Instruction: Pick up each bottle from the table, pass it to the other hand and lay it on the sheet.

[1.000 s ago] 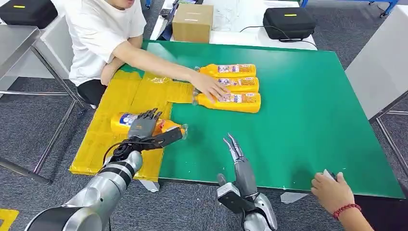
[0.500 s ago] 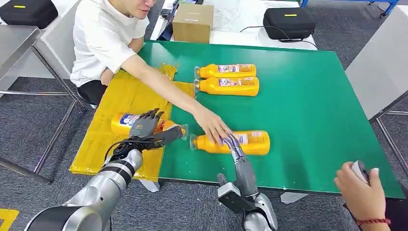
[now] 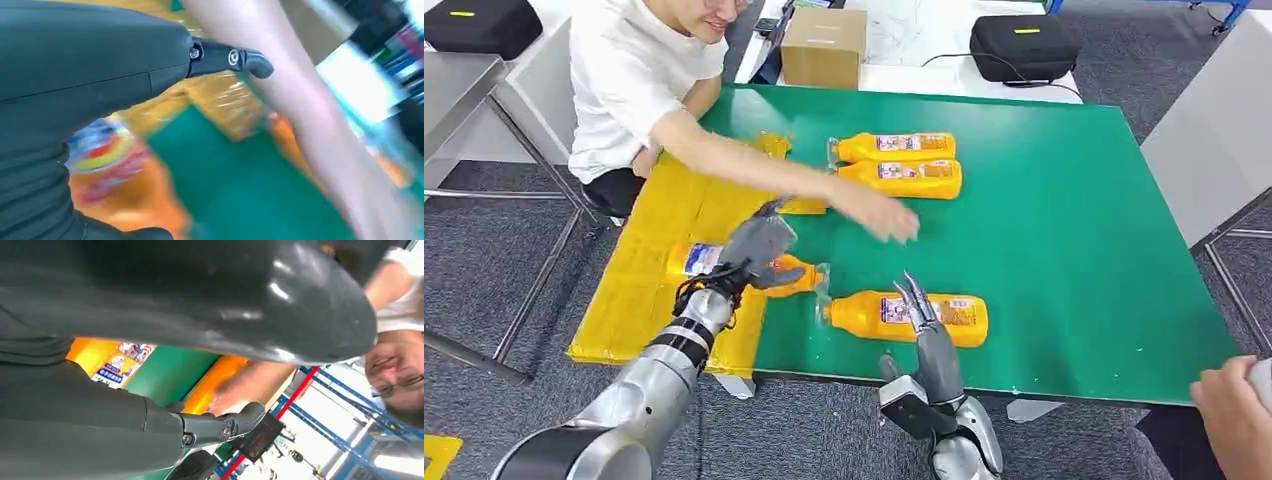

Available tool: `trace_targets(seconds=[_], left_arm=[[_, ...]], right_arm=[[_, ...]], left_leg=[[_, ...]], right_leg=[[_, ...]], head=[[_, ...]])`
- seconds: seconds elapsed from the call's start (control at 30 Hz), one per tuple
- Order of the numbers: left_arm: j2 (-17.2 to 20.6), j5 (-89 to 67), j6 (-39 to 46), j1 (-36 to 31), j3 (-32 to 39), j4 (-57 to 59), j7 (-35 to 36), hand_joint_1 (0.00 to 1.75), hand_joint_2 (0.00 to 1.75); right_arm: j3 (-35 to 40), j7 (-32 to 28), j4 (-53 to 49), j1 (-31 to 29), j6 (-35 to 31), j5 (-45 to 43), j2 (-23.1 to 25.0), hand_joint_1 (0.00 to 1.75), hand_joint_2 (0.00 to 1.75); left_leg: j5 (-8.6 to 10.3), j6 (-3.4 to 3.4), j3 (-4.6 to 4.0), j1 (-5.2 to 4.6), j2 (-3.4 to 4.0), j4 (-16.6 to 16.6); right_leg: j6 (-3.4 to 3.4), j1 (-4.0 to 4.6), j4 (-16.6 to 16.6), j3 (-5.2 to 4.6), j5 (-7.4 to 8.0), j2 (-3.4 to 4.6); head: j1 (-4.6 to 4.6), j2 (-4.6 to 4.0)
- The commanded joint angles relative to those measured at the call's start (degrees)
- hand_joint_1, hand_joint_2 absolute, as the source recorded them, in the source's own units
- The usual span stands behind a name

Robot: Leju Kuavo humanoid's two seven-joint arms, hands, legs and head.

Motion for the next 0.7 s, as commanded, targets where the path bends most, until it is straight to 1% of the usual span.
trace_targets(seconds=[0.03, 0.1, 0.13, 0.2, 0.23, 0.27, 0.37, 0.4, 0.43, 0.47, 0.53, 0.6, 0.63, 0.67, 0.7], left_arm=[[0.8, 16.8, -0.3, 8.8, -12.1, -22.3, -1.1, 0.00, 1.75], [0.9, 17.2, -0.2, 9.3, -12.8, -23.5, -0.6, 0.00, 1.75], [0.9, 17.2, -0.2, 9.3, -12.8, -23.5, -0.6, 0.00, 1.75], [1.8, 19.8, -0.6, 10.0, -15.2, -25.5, -0.7, 0.00, 1.75], [1.9, 19.8, -0.7, 10.2, -15.9, -26.3, -0.7, 0.00, 1.75], [2.5, 19.9, -0.4, 11.0, -17.7, -28.4, -0.8, 0.00, 1.75], [3.1, 20.5, -0.1, 12.7, -19.6, -32.7, -0.3, 0.00, 1.75], [3.4, 21.2, 0.5, 13.1, -20.5, -34.0, 0.1, 0.00, 1.75], [3.5, 21.5, 0.6, 13.2, -20.7, -34.4, 0.2, 0.00, 1.75], [3.6, 22.0, 1.0, 13.6, -21.0, -35.5, 0.3, 0.00, 1.75], [3.4, 23.7, 2.5, 14.5, -20.9, -37.6, 0.1, 0.00, 1.75], [2.5, 27.9, 3.6, 17.1, -19.7, -41.8, -0.7, 0.00, 1.75], [2.1, 29.8, 4.3, 18.6, -19.1, -43.8, -1.1, 0.00, 1.75], [1.7, 33.1, 4.6, 20.9, -18.5, -46.7, -1.1, 0.00, 1.75], [1.8, 35.2, 4.9, 22.6, -18.6, -48.7, -0.5, 0.00, 1.75]], right_arm=[[-1.1, 0.2, 0.6, 0.3, -1.6, 1.1, -0.4, 0.00, 0.00], [-1.2, 0.2, 0.4, 0.3, -1.4, 1.1, -0.5, 0.00, 0.00], [-1.2, 0.2, 0.4, 0.3, -1.4, 1.1, -0.5, 0.00, 0.00], [-1.5, 0.3, 0.4, 0.3, -1.6, 1.2, -0.5, 0.00, 0.00], [-1.6, 0.3, 0.4, 0.3, -1.5, 1.3, -0.6, 0.00, 0.00], [-1.7, 0.3, 0.5, 0.2, -1.3, 1.3, -0.6, 0.00, 0.00], [-1.7, 0.3, 0.3, 0.2, -1.2, 1.6, -0.7, 0.00, 0.00], [-1.7, 0.4, 0.2, 0.2, -1.5, 2.3, -0.7, 0.00, 0.00], [-1.6, 0.4, 0.2, 0.2, -1.6, 2.6, -0.8, 0.00, 0.00], [-1.2, 1.2, 0.5, -0.1, -3.0, 5.0, -1.3, 0.00, 0.00], [0.3, 4.3, 2.4, -1.6, -6.1, 12.2, -3.1, 0.00, 0.00], [0.8, 7.4, 4.1, -3.9, -8.9, 18.5, -5.9, 0.00, 0.00], [0.3, 8.7, 4.4, -4.7, -9.9, 20.3, -7.0, 0.00, 1.75], [-0.6, 10.2, 4.1, -5.5, -10.1, 21.4, -8.3, 0.00, 1.75], [-1.5, 11.3, 3.4, -5.8, -9.7, 21.9, -9.4, 0.00, 1.75]], left_leg=[[-0.10, -0.06, 0.18, 0.02, 0.08, 0.0], [-0.15, -0.08, 0.24, 0.02, 0.07, 0.0], [-0.06, -0.04, 0.10, 0.00, 0.04, 0.0], [-0.13, -0.07, 0.21, 0.04, 0.06, 0.0], [-0.07, -0.04, 0.08, 0.02, 0.06, 0.0], [-0.14, -0.06, 0.20, 0.04, 0.09, 0.0], [-0.06, -0.04, 0.06, 0.02, 0.04, 0.0], [-0.13, -0.06, 0.22, 0.02, 0.04, 0.0], [-0.09, -0.04, 0.13, 0.01, 0.06, 0.0], [-0.19, -0.08, 0.28, 0.03, 0.12, 0.0], [-0.17, -0.08, 0.28, 0.01, 0.12, 0.0], [-0.09, -0.04, 0.15, 0.00, 0.11, 0.0], [-0.16, -0.05, 0.27, 0.01, 0.14, 0.0], [-0.11, -0.02, 0.16, -0.02, 0.21, -0.1], [-0.19, -0.04, 0.34, 0.00, 0.26, 0.0]], right_leg=[[-0.07, 0.02, 0.0, 0.15, -0.07, 0.08], [-0.09, 0.03, 0.0, 0.19, -0.13, 0.06], [-0.05, 0.00, 0.0, 0.06, -0.06, 0.03], [-0.09, 0.04, 0.0, 0.17, -0.11, 0.06], [-0.06, 0.02, 0.0, 0.04, -0.06, 0.06], [-0.09, 0.05, 0.0, 0.16, -0.11, 0.09], [-0.06, 0.02, 0.0, 0.04, -0.05, 0.04], [-0.09, 0.03, 0.0, 0.19, -0.12, 0.03], [-0.07, 0.02, 0.0, 0.11, -0.08, 0.06], [-0.11, 0.03, 0.0, 0.23, -0.16, 0.12], [-0.11, 0.02, 0.0, 0.22, -0.14, 0.11], [-0.05, 0.00, 0.0, 0.11, -0.06, 0.11], [-0.08, 0.02, 0.0, 0.23, -0.11, 0.14], [-0.04, -0.02, 0.0, 0.10, -0.04, 0.21], [-0.07, 0.01, -0.1, 0.28, -0.09, 0.26]], head=[[0.00, 0.00], [-0.02, 0.00], [0.00, 0.00], [-0.02, 0.00], [0.00, 0.00], [0.00, 0.00], [0.00, 0.00], [0.00, 0.00], [0.00, 0.00], [-0.02, 0.00], [0.00, 0.00], [0.00, 0.00], [0.00, 0.00], [-0.04, 0.00], [-0.02, 0.00]])
